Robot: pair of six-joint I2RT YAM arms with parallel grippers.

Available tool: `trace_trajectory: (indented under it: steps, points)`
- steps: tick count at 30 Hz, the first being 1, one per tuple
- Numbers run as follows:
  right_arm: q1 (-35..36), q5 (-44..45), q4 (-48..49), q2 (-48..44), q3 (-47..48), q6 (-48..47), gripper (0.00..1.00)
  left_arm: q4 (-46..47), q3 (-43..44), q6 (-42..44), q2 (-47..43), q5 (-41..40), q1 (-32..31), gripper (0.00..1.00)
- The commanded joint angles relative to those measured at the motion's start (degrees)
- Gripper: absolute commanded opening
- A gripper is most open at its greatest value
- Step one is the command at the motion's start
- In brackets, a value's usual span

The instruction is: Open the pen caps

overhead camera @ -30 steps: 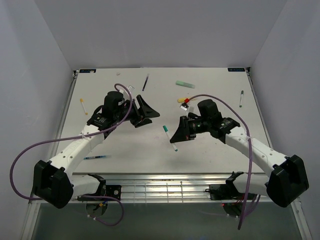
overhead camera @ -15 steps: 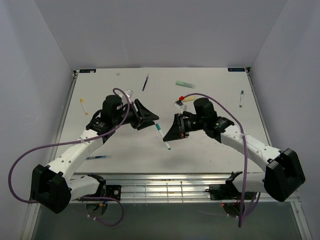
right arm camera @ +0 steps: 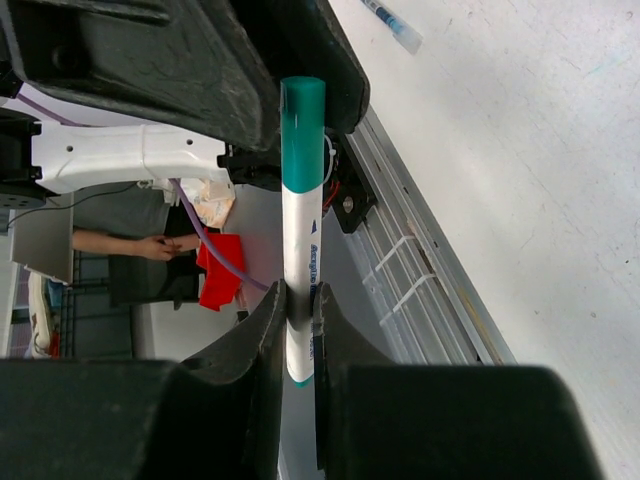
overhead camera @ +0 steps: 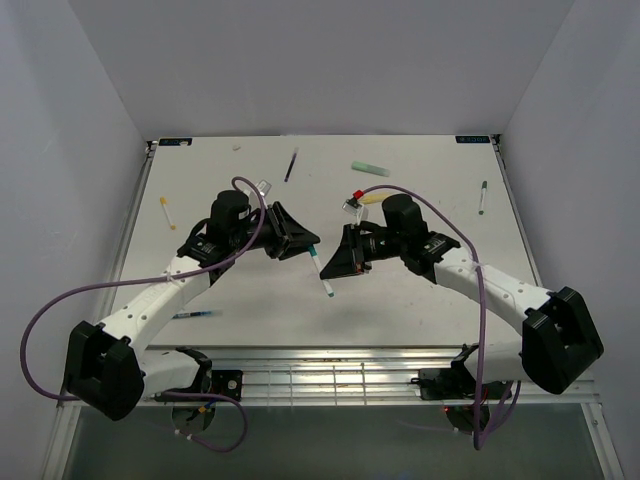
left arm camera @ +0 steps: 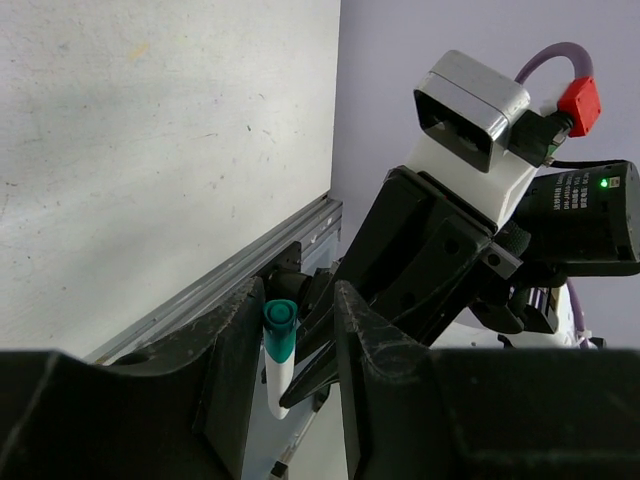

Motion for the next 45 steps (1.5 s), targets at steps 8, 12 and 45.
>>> trace_trajectory:
  steps: [8, 12, 45]
  points:
    - [0.2, 1.4, 3.5, 1.0, 2.9, 1.7, 0.08, 0.9, 0.0, 0.2, 0.3, 0.8, -1.0, 0.39]
    - [0.3, 1.6, 3.4, 1.1, 2.9, 1.9, 0.08, 0.9, -0.1, 0.5, 0.1, 0.8, -1.0, 0.35]
    - [9.2, 30.1, -35.3, 4.0, 16.9, -20.2, 0.08, -16.3, 13.3, -1.4, 7.5, -5.8, -1.0, 0.00]
